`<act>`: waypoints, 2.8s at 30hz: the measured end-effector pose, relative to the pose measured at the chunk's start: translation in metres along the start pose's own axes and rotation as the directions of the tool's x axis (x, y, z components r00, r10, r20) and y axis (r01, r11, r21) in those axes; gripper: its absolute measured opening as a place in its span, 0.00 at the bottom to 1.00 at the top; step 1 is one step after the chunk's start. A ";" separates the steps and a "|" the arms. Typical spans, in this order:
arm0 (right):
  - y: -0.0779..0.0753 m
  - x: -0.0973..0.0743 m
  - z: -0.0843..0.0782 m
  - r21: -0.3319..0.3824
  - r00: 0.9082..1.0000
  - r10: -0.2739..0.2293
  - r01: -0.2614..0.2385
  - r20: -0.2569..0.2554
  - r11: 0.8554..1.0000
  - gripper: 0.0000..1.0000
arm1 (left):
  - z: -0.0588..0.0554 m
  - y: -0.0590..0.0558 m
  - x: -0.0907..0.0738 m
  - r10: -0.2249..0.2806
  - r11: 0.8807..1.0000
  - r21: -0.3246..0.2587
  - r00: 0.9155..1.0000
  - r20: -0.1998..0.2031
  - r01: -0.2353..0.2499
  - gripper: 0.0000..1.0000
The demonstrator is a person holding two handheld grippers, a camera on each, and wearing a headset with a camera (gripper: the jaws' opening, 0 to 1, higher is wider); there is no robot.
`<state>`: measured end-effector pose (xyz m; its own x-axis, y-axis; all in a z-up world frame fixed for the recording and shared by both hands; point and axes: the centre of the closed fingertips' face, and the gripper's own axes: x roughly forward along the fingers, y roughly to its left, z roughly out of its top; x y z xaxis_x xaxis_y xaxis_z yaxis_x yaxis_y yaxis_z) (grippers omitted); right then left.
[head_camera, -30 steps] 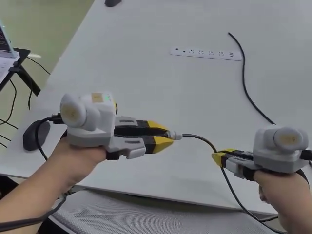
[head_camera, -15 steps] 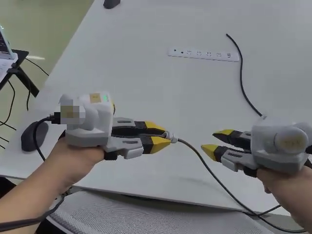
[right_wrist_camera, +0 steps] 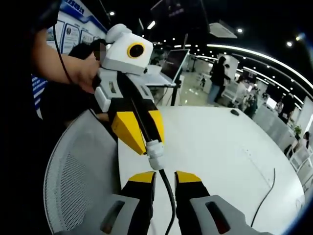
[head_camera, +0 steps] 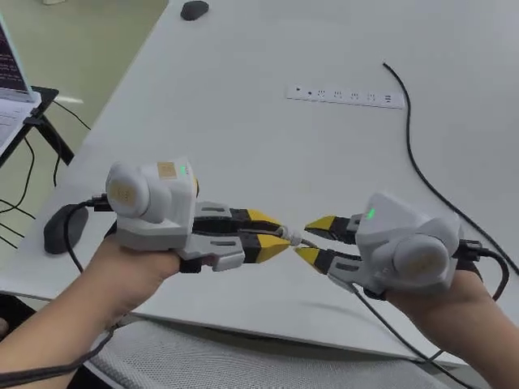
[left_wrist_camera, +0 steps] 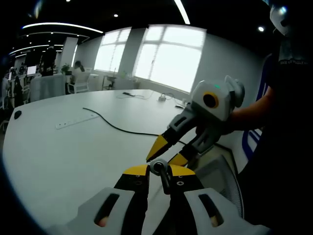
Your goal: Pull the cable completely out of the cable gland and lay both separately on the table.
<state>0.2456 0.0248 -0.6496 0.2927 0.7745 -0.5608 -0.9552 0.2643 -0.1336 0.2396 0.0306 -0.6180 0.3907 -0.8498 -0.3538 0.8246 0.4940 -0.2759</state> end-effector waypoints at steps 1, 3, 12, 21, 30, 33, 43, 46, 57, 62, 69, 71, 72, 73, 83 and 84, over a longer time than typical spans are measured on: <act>0.001 0.001 0.001 0.000 1.000 0.006 -0.006 0.004 1.000 0.09 | 0.000 -0.001 0.000 -0.002 1.000 0.001 1.000 0.001 0.002 0.15; 0.003 0.004 0.001 -0.016 1.000 0.005 -0.005 -0.002 1.000 0.07 | 0.002 -0.002 0.000 -0.005 1.000 -0.002 1.000 0.011 0.005 0.15; 0.006 0.004 -0.002 0.049 1.000 0.005 -0.004 -0.013 0.999 0.00 | 0.002 -0.003 -0.004 -0.004 1.000 -0.001 1.000 0.010 0.004 0.15; 0.000 0.001 -0.012 0.093 0.999 -0.024 0.028 -0.043 0.995 0.00 | 0.011 -0.005 -0.011 0.009 1.000 -0.013 0.999 0.040 -0.008 0.15; -0.004 -0.004 -0.038 0.150 0.994 -0.046 0.060 -0.100 0.987 0.00 | 0.012 -0.008 -0.012 0.010 1.000 -0.013 0.999 0.046 -0.009 0.15; -0.006 -0.006 -0.048 0.166 0.992 -0.054 0.073 -0.118 0.983 0.00 | 0.012 -0.007 -0.014 0.010 1.000 -0.015 0.999 0.049 -0.009 0.15; -0.015 -0.008 -0.066 0.214 0.984 -0.080 0.114 -0.158 0.970 0.00 | 0.010 0.001 -0.020 0.007 1.000 -0.026 0.998 0.058 -0.005 0.15; -0.021 -0.008 -0.071 0.232 0.980 -0.096 0.135 -0.172 0.963 0.00 | 0.009 0.008 -0.020 0.003 1.000 -0.030 0.999 0.054 -0.001 0.15; -0.038 -0.010 -0.064 0.281 0.972 -0.139 0.188 -0.188 0.941 0.00 | -0.005 0.023 -0.023 -0.018 1.000 -0.019 0.999 0.027 0.019 0.15; -0.044 -0.005 -0.056 0.275 0.968 -0.146 0.200 -0.202 0.941 0.00 | -0.014 0.030 -0.021 -0.036 0.999 0.008 0.999 0.002 0.036 0.15; -0.062 0.002 -0.045 0.274 0.962 -0.171 0.228 -0.214 0.935 0.00 | -0.019 0.041 -0.019 -0.054 0.999 0.004 0.999 0.008 0.054 0.15; -0.067 0.003 -0.040 0.275 0.960 -0.176 0.233 -0.217 0.933 0.00 | -0.020 0.043 -0.019 -0.057 0.998 0.018 0.998 0.007 0.057 0.15; -0.070 0.003 -0.038 0.273 0.960 -0.179 0.235 -0.216 0.933 0.00 | -0.021 0.044 -0.019 -0.058 0.998 0.022 0.998 0.004 0.058 0.15; -0.073 0.004 -0.034 0.272 0.959 -0.183 0.239 -0.216 0.932 0.00 | -0.022 0.047 -0.019 -0.058 0.998 0.028 0.998 0.005 0.058 0.15; -0.089 0.028 -0.016 0.218 0.945 -0.196 0.256 -0.260 0.942 0.00 | -0.042 0.060 -0.021 -0.084 0.996 0.031 0.997 -0.001 0.084 0.15; -0.090 0.031 -0.015 0.209 0.943 -0.196 0.255 -0.268 0.944 0.00 | -0.044 0.061 -0.022 -0.085 0.996 0.028 0.996 -0.002 0.085 0.15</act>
<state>0.3396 0.0160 -0.6672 0.4513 0.5251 -0.7215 -0.8177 0.5671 -0.0988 0.2635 0.0877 -0.6667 0.3183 -0.8885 -0.3304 0.8661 0.4143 -0.2798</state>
